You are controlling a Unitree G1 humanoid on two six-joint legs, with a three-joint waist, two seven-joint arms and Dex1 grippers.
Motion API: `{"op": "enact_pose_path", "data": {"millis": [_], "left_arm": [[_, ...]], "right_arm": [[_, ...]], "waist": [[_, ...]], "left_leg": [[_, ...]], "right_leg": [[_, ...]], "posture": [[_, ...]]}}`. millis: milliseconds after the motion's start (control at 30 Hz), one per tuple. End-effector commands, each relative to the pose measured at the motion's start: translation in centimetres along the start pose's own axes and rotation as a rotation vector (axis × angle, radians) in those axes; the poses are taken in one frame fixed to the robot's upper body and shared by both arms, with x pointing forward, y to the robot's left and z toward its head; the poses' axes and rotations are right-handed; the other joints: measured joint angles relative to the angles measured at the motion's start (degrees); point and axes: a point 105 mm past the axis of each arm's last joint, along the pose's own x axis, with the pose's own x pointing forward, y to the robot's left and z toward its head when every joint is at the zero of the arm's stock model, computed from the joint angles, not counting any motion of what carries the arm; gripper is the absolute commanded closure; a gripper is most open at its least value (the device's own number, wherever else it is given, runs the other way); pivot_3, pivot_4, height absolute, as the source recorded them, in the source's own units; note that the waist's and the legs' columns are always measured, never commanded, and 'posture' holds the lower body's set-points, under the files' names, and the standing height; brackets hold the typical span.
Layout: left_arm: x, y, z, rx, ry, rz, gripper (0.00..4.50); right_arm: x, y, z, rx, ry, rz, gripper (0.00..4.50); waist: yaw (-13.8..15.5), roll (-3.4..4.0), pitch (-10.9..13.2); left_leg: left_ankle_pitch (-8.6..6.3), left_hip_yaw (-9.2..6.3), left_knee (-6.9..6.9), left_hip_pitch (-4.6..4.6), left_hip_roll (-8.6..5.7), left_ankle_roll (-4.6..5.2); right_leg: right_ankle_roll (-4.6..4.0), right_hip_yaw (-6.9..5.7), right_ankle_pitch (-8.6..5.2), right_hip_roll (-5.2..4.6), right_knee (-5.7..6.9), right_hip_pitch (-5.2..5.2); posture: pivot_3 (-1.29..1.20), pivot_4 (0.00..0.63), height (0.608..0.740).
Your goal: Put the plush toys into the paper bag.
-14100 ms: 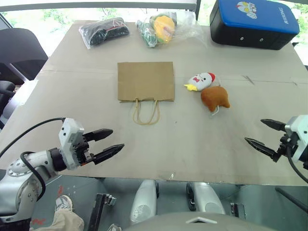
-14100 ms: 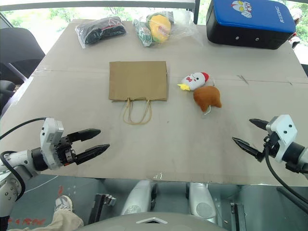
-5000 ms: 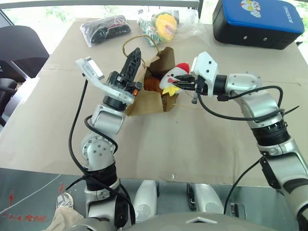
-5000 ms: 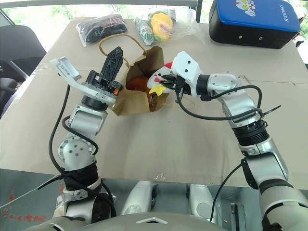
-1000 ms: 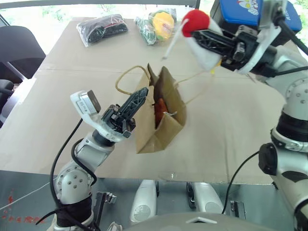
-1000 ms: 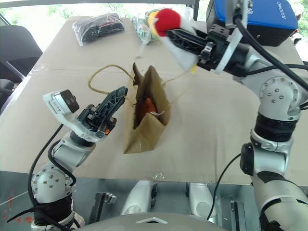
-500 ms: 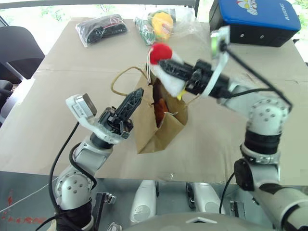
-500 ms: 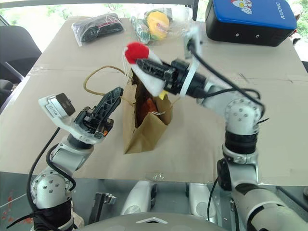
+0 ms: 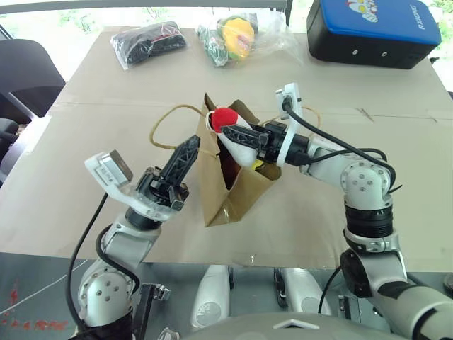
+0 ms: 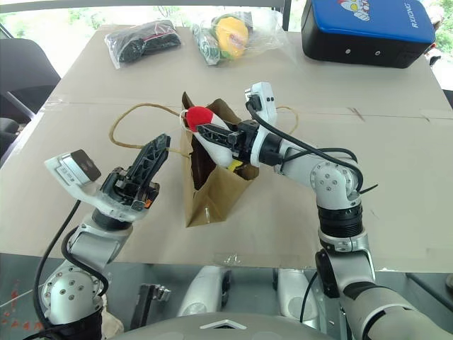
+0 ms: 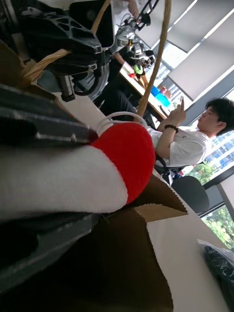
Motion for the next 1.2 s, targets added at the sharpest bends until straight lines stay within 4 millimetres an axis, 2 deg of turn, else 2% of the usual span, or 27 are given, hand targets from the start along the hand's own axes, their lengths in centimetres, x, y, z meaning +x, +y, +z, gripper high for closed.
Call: {"op": "enact_pose_path", "data": {"millis": [33,233,300,367,467,567,667,700,833,900,967,1067,1200], "left_arm": [[-0.1,-0.9,1.1,0.031,-0.040,-0.029,4.50],[-0.3,-0.5,1.4,0.039,-0.042,-0.019,4.50],[-0.3,-0.4,1.6,0.041,-0.044,-0.018,4.50],[-0.2,-0.3,1.6,0.042,-0.044,-0.019,4.50],[-0.1,-0.1,1.7,0.042,-0.040,-0.023,4.50],[0.1,-0.1,1.6,0.044,-0.032,-0.031,4.50],[0.1,-0.1,1.9,0.054,-0.033,-0.031,4.50],[0.1,-0.1,2.0,0.057,-0.033,-0.031,4.50],[0.0,-0.1,2.2,0.069,-0.024,-0.032,4.50],[0.1,-0.2,2.3,0.076,-0.022,-0.035,4.50],[0.2,-0.2,2.4,0.079,-0.022,-0.038,4.50],[0.3,-0.3,2.4,0.084,-0.015,-0.043,4.50],[0.4,-0.2,2.3,0.087,-0.006,-0.044,4.50]], "right_arm": [[-0.7,1.8,1.0,-0.100,0.013,0.070,1.51],[-3.1,4.1,4.2,-0.211,-0.023,0.161,1.51],[-4.6,4.7,5.0,-0.267,-0.005,0.169,1.51],[-5.8,4.8,5.3,-0.308,0.019,0.153,1.51],[-6.2,4.3,5.3,-0.338,0.041,0.107,1.51],[-7.7,4.2,5.2,-0.305,0.045,0.120,1.51],[-9.8,4.2,4.8,-0.257,0.063,0.125,0.14],[-10.3,4.2,4.7,-0.248,0.070,0.118,0.03],[-12.1,4.5,3.4,-0.200,0.130,0.121,0.03],[-12.4,3.9,2.7,-0.189,0.160,0.082,0.03],[-12.0,2.3,2.4,-0.174,0.156,0.007,0.03],[-10.8,-0.2,2.3,-0.160,0.120,-0.094,0.03],[-8.1,-1.6,2.4,-0.145,0.055,-0.069,0.03]], "waist": [[0.0,0.00,0.0],[0.1,0.00,0.0],[0.1,0.00,0.0],[0.3,-0.01,0.0],[0.2,-0.02,0.0],[0.1,-0.02,0.0],[0.4,-0.02,0.0],[0.6,-0.03,0.0],[0.6,-0.03,0.0],[0.4,-0.04,0.0],[0.2,-0.04,0.0],[0.1,-0.07,0.0],[0.1,-0.06,0.0]], "left_leg": [[0.00,0.00,0.00,0.00,0.00,0.00],[0.00,0.00,0.00,-0.02,0.00,0.00],[0.00,0.00,0.00,-0.03,0.00,0.01],[-0.01,0.00,0.00,-0.03,-0.01,0.01],[-0.01,0.02,0.00,-0.02,-0.01,0.01],[-0.01,0.02,-0.01,0.01,0.01,0.01],[-0.01,0.01,-0.01,-0.06,0.00,0.01],[-0.01,0.03,0.00,-0.09,-0.01,0.01],[-0.01,0.03,-0.01,-0.07,-0.01,0.01],[-0.01,0.03,-0.01,-0.05,0.00,0.01],[-0.01,0.05,-0.01,-0.03,0.00,0.01],[-0.01,0.06,0.00,-0.01,0.02,0.01],[-0.01,0.07,0.00,-0.02,0.02,0.01]], "right_leg": [[0.00,0.00,0.00,0.00,0.00,0.00],[0.00,0.00,0.00,0.00,-0.01,0.00],[0.00,-0.01,0.00,-0.01,-0.05,0.01],[0.01,-0.02,-0.01,-0.02,-0.08,0.02],[0.00,0.01,0.00,-0.01,-0.08,0.02],[0.00,0.03,-0.01,0.04,-0.06,0.02],[0.00,0.00,-0.01,0.01,-0.13,0.02],[0.01,0.01,0.00,-0.02,-0.16,0.02],[0.01,0.01,0.00,-0.01,-0.20,0.04],[0.01,0.02,0.00,0.01,-0.20,0.05],[0.01,0.05,-0.01,0.03,-0.20,0.05],[0.01,0.09,-0.01,0.06,-0.20,0.05],[0.01,0.10,-0.01,0.07,-0.19,0.03]], "posture": [[0.00,0.150,0.740],[0.00,0.150,0.740],[0.00,0.150,0.740],[0.00,0.150,0.740],[0.00,0.150,0.740],[0.00,0.150,0.740],[0.00,0.150,0.740],[0.00,0.150,0.740],[0.00,0.150,0.740],[0.00,0.150,0.740],[0.00,0.150,0.740],[0.00,0.150,0.740],[0.00,0.150,0.740]]}}
